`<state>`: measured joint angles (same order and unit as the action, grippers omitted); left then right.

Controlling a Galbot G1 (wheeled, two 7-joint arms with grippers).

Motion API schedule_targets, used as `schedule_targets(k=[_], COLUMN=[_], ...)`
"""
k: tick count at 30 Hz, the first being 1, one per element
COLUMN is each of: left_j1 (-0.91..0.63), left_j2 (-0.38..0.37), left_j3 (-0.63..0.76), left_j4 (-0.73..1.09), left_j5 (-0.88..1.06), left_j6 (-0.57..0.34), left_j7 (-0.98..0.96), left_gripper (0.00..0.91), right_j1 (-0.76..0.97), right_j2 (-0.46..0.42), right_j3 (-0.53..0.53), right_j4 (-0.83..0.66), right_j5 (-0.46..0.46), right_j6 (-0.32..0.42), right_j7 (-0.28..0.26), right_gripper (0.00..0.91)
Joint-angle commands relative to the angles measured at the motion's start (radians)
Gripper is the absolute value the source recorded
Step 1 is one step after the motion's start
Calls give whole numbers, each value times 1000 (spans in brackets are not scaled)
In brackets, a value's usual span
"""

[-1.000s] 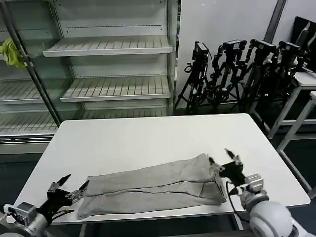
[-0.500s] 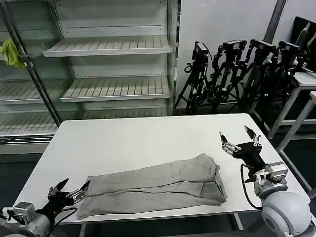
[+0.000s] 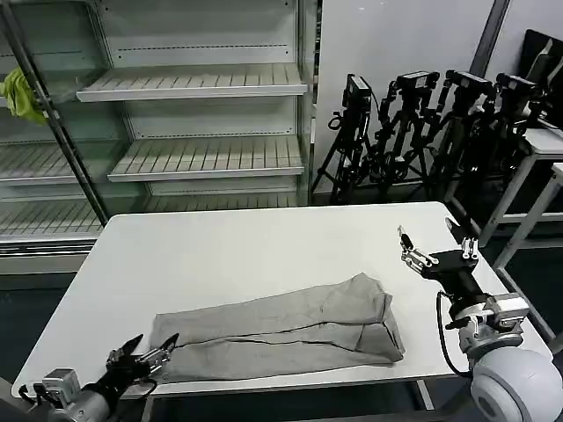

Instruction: Fold and organize the clothes.

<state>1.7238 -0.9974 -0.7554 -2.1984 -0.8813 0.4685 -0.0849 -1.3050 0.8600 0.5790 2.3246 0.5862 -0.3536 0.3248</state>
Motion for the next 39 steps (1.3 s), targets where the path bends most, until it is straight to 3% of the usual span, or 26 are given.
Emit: schedule_targets(k=[1, 4, 7, 8, 10, 12, 30, 39], left_j1=[3, 1, -5, -11, -14, -12, -26, -45], left_j2=[-30, -37, -46, -51, -55, -58, -67, -15], left_j3=[57, 65, 69, 72, 77, 83, 56, -60], left_j4=[7, 17, 25, 29, 32, 31, 42, 69], left_j5=[-4, 5, 12, 17, 22, 31, 66, 80], left_j6=[11, 10, 8, 7, 6, 6, -14, -13], left_j7=[-5, -2, 4, 8, 10, 17, 33, 30], left_gripper=[907, 907, 705, 423, 161, 50, 40, 40], right_j1=[-9, -11, -16, -18, -21, -26, -27, 17], right_j2=[29, 34, 39, 42, 46, 47, 73, 82], right_j3=[12, 6, 3, 1, -1, -2, -17, -49], right_j4=[11, 14, 18, 17, 15, 14, 18, -5], right_j5=[-10, -14, -20, -26, -32, -36, -51, -53], right_j6=[5, 6, 8, 12, 14, 16, 27, 38], right_j7=[5, 6, 5, 4, 4, 4, 2, -4], right_gripper=[907, 907, 907, 907, 907, 907, 907, 907])
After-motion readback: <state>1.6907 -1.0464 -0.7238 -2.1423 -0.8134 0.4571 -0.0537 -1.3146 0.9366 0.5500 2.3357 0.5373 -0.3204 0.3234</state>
